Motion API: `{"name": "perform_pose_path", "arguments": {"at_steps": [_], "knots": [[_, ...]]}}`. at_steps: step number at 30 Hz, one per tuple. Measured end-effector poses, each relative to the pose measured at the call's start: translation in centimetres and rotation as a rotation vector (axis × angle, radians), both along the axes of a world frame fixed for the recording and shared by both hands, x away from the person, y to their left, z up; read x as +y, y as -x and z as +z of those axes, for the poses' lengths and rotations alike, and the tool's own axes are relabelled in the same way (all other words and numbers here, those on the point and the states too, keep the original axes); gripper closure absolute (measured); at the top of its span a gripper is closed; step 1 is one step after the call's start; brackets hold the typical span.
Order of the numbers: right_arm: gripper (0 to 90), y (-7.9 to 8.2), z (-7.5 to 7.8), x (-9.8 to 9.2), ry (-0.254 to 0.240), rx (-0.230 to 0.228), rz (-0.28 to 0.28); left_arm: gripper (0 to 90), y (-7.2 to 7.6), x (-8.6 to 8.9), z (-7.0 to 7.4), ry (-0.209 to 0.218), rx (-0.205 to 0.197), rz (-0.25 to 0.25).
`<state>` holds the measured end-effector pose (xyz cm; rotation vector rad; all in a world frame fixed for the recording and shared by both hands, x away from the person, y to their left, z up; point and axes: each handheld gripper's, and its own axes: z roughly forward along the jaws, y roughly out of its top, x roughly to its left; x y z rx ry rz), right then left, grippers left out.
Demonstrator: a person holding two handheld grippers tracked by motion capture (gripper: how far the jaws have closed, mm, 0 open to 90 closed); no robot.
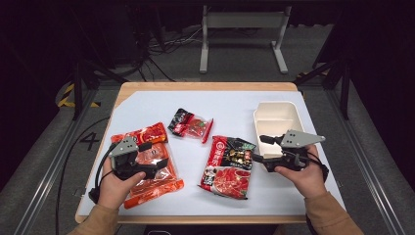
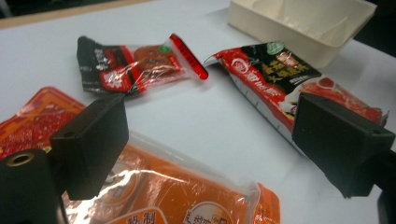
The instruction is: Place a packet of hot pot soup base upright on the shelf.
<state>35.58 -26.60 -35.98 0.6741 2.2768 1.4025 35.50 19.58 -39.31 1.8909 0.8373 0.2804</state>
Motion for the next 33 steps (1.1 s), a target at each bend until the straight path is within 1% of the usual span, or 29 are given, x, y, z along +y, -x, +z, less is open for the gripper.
{"name": "perform_pose_path", "arguments": {"at_steps": [2,3,4,6,7,9,10,12,13,14,15,16,18,19,20,22,24,25,26,28,30,31,33], "knots": [[31.0,0.0,0.0,-0.2,-0.001,0.001,-0.007,9.5,-0.1,-0.2,0.0,0.005,0.005,-0.006],[31.0,0.0,0.0,-0.2,0.0,0.003,-0.009,9.0,-0.2,-0.3,0.0,0.004,-0.002,-0.008],[31.0,0.0,0.0,-0.3,0.001,0.002,-0.01,8.6,-0.3,-0.5,0.1,0.011,0.003,-0.018],[30.9,0.0,0.0,-0.4,-0.002,0.006,-0.015,8.5,-0.5,-0.8,0.3,0.024,0.023,-0.013],[30.9,0.0,0.0,-0.4,-0.002,0.006,-0.015,8.0,-0.5,-0.8,0.3,0.024,0.023,-0.013],[30.8,0.1,0.1,-0.4,-0.001,0.001,-0.019,8.2,-0.8,-1.3,0.6,0.035,0.062,-0.017],[30.8,0.2,0.2,-0.5,-0.001,0.001,-0.019,9.4,-1.0,-1.5,0.8,0.044,0.069,-0.023],[30.8,0.2,0.3,-0.5,0.0,-0.005,-0.023,10.2,-1.4,-2.1,1.0,0.05,0.052,-0.041],[30.8,0.3,0.4,-0.6,-0.001,-0.006,-0.026,10.6,-1.5,-2.3,1.0,0.051,0.05,-0.049],[30.8,0.3,0.4,-0.6,0.0,-0.008,-0.026,11.1,-1.8,-2.6,1.1,0.04,0.038,-0.061],[30.8,0.3,0.5,-0.6,0.001,-0.011,-0.026,11.2,-2.0,-2.9,1.2,0.034,0.027,-0.062],[30.8,0.3,0.5,-0.6,0.005,-0.012,-0.027,11.1,-2.3,-3.2,1.3,0.035,0.028,-0.066],[30.7,0.4,0.5,-0.7,0.007,-0.016,-0.03,10.5,-2.7,-3.7,1.4,0.044,0.017,-0.075],[30.6,0.4,0.5,-0.8,0.005,-0.016,-0.032,9.7,-2.8,-3.9,1.5,0.044,0.014,-0.071],[30.6,0.4,0.5,-0.9,0.005,-0.014,-0.034,9.1,-3.0,-4.1,1.5,0.046,0.017,-0.073],[30.6,0.5,0.5,-1.1,0.005,-0.014,-0.041,8.3,-3.3,-4.7,1.5,0.032,0.003,-0.099],[30.6,0.5,0.6,-1.3,0.005,-0.013,-0.049,6.8,-3.7,-5.2,1.6,0.021,0.009,-0.103],[30.6,0.5,0.6,-1.4,0.005,-0.015,-0.05,6.7,-3.8,-5.5,1.6,0.032,0.02,-0.108],[30.6,0.6,0.6,-1.4,0.004,-0.014,-0.052,6.5,-4.0,-5.8,1.6,0.035,0.021,-0.113],[30.6,0.8,0.7,-1.6,0.003,-0.017,-0.055,6.4,-4.3,-6.3,1.6,0.031,0.016,-0.114],[30.5,0.9,0.8,-1.6,0.003,-0.019,-0.056,6.4,-4.6,-6.8,1.7,0.034,0.024,-0.121],[30.5,0.9,0.8,-1.7,0.002,-0.021,-0.059,6.7,-4.7,-7.0,1.7,0.027,0.023,-0.128],[30.3,1.0,0.8,-1.8,0.003,-0.022,-0.058,8.4,-4.9,-7.4,1.8,0.018,0.008,-0.137]]}}
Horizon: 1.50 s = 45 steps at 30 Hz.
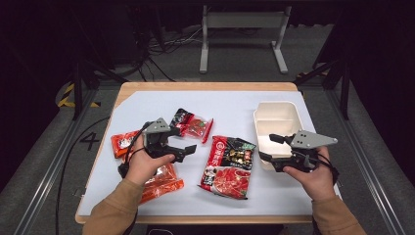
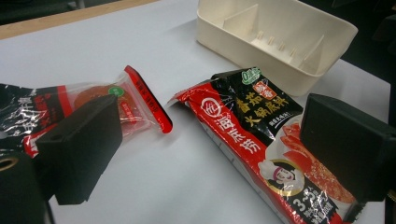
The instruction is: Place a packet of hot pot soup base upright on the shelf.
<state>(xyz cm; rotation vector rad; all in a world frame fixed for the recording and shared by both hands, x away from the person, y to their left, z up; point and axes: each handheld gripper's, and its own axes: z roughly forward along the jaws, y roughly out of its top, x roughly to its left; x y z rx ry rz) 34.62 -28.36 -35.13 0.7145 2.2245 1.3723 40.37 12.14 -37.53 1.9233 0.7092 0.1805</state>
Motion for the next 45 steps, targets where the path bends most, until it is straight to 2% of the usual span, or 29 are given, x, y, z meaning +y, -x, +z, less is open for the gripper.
{"name": "perform_pose_path", "arguments": {"at_steps": [5,6,9,11,12,15,18,19,20,21,23,28,34,36,41,45], "knots": [[30.2,0.0,0.1,-0.2,0.002,-0.005,-0.004,10.7,-0.6,-0.8,0.2,-0.003,-0.017,-0.011],[30.2,0.0,0.1,-0.2,-0.001,-0.004,-0.006,10.4,-0.8,-1.1,0.3,0.014,-0.016,-0.013],[30.2,0.0,0.1,-0.2,0.001,-0.005,-0.006,8.0,-1.0,-1.6,0.4,0.022,-0.018,-0.031],[29.9,0.0,0.2,-0.2,0.001,-0.009,-0.004,7.1,-1.1,-2.1,0.5,0.052,-0.004,-0.037],[29.9,0.0,0.3,-0.3,0.002,-0.011,-0.004,6.5,-1.1,-2.3,0.4,0.057,-0.02,-0.049],[29.9,-0.1,0.4,-0.4,-0.001,-0.015,-0.006,6.3,-1.5,-3.0,0.4,0.041,-0.032,-0.044],[29.7,-0.1,0.4,-0.3,-0.001,-0.016,-0.005,10.0,-2.0,-3.4,0.3,0.037,0.0,-0.038],[29.1,0.0,0.4,-0.3,-0.009,-0.008,-0.003,16.0,-2.2,-3.5,0.3,0.025,0.031,-0.041],[29.1,0.0,0.4,-0.3,-0.009,-0.008,-0.003,16.0,-2.4,-3.7,0.3,0.005,0.062,-0.037],[29.1,0.0,0.5,-0.3,-0.012,-0.011,-0.002,19.0,-2.6,-3.9,0.1,0.008,0.067,-0.035],[29.1,0.0,0.6,-0.4,-0.01,-0.014,-0.003,19.2,-3.1,-4.2,-0.2,-0.006,0.054,-0.026],[29.2,0.1,0.6,-0.7,-0.016,-0.018,-0.013,21.7,-4.1,-4.9,-1.1,0.013,0.078,-0.032],[27.8,0.3,0.6,-0.8,-0.028,-0.011,-0.017,22.1,-5.1,-5.8,-2.7,-0.022,0.084,-0.034],[27.6,0.3,0.6,-0.9,-0.022,-0.013,-0.018,26.4,-5.2,-6.2,-3.4,0.007,0.106,-0.053],[26.5,0.3,0.5,-1.0,-0.03,-0.009,-0.023,24.5,-5.5,-6.8,-4.6,-0.031,0.152,-0.046],[26.4,0.3,0.5,-0.9,-0.03,-0.005,-0.025,25.3,-5.8,-7.0,-5.3,-0.039,0.216,-0.041]]}}
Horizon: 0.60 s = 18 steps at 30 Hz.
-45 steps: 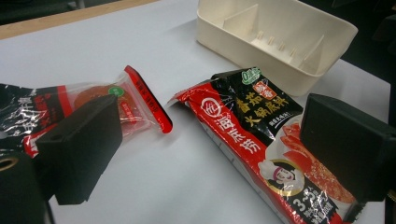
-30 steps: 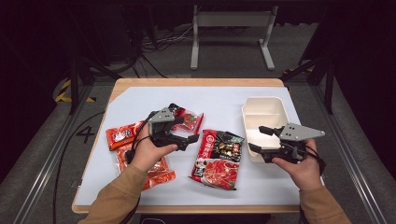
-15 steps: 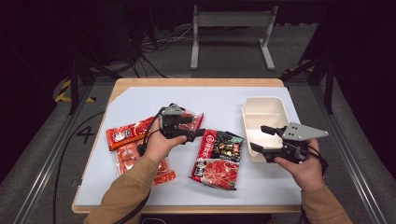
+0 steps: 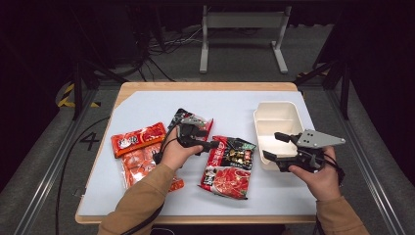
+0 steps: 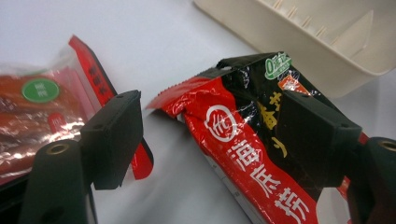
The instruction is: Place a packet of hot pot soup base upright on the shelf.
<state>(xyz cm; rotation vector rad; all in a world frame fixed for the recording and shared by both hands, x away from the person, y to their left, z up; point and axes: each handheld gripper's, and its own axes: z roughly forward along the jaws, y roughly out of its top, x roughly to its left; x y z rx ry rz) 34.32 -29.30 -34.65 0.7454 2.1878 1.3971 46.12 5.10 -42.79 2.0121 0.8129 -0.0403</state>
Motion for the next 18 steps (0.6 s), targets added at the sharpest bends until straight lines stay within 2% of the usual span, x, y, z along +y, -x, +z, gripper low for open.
{"name": "perform_pose_path", "arguments": {"at_steps": [6,8,18], "knots": [[26.4,-0.1,-0.1,0.0,-0.002,0.002,0.001,24.1,-0.1,-0.6,-0.9,0.002,0.017,-0.001],[26.3,-0.1,-0.1,0.0,-0.002,0.004,0.002,23.7,-0.2,-0.7,-1.1,-0.009,0.022,-0.009],[25.3,-0.1,-0.2,0.1,0.004,0.008,-0.004,17.3,-0.3,-1.5,-1.6,-0.021,0.009,-0.005]]}}
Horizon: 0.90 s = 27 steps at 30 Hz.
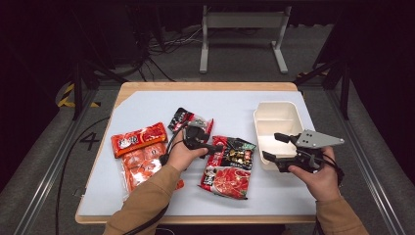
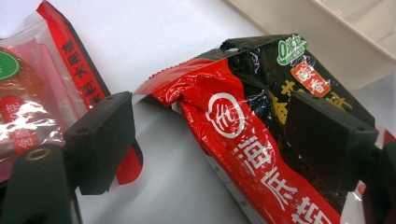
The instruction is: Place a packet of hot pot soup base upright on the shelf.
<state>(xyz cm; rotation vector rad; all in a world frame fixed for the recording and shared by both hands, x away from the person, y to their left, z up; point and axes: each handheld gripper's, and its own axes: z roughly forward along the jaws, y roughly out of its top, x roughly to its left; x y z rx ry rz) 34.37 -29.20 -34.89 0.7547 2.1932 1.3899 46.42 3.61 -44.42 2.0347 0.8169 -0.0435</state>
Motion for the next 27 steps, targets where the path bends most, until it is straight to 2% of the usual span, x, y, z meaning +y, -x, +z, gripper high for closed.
{"name": "perform_pose_path", "arguments": {"at_steps": [3,7,11,14,15,18,20,22,24,25,26,27], "knots": [[25.3,0.0,-0.08,0.09,-0.001,0.007,0.001,20.2,0.07,-0.06,0.09,0.025,0.005,-0.016],[25.1,0.02,-0.1,0.22,0.001,0.007,0.005,20.7,0.12,-0.29,0.06,0.005,0.006,-0.021],[24.9,0.02,-0.13,0.23,0.0,0.01,0.006,25.6,-0.04,-0.08,-0.06,0.002,0.02,-0.014],[24.9,0.0,-0.15,0.27,0.002,0.01,0.007,32.3,-0.21,-0.1,-0.64,-0.026,0.083,-0.022],[24.8,-0.02,-0.17,0.28,0.004,0.009,0.009,32.5,-0.18,-0.12,-0.66,-0.018,0.089,-0.019],[24.8,-0.03,-0.22,0.29,0.007,0.01,0.006,33.1,-0.17,-0.24,-0.53,-0.042,0.079,-0.022],[24.8,-0.04,-0.22,0.3,0.006,0.01,0.005,38.8,-0.06,-0.29,-0.46,-0.077,0.044,-0.024],[24.8,-0.02,-0.21,0.32,0.006,0.011,0.005,41.2,-0.01,-0.27,-0.46,-0.088,0.031,-0.021],[24.8,-0.02,-0.23,0.37,0.008,0.011,0.007,45.5,0.01,-0.23,-0.46,-0.086,0.035,-0.013],[24.8,-0.02,-0.24,0.39,0.008,0.013,0.007,47.4,0.03,-0.2,-0.47,-0.083,0.043,-0.009],[24.5,-0.03,-0.27,0.42,0.011,0.02,-0.001,62.4,0.05,-0.2,-0.5,-0.067,0.066,-0.014],[24.5,-0.03,-0.27,0.42,0.011,0.02,-0.001,62.4,0.08,-0.24,-0.65,-0.039,0.117,-0.02]]}}
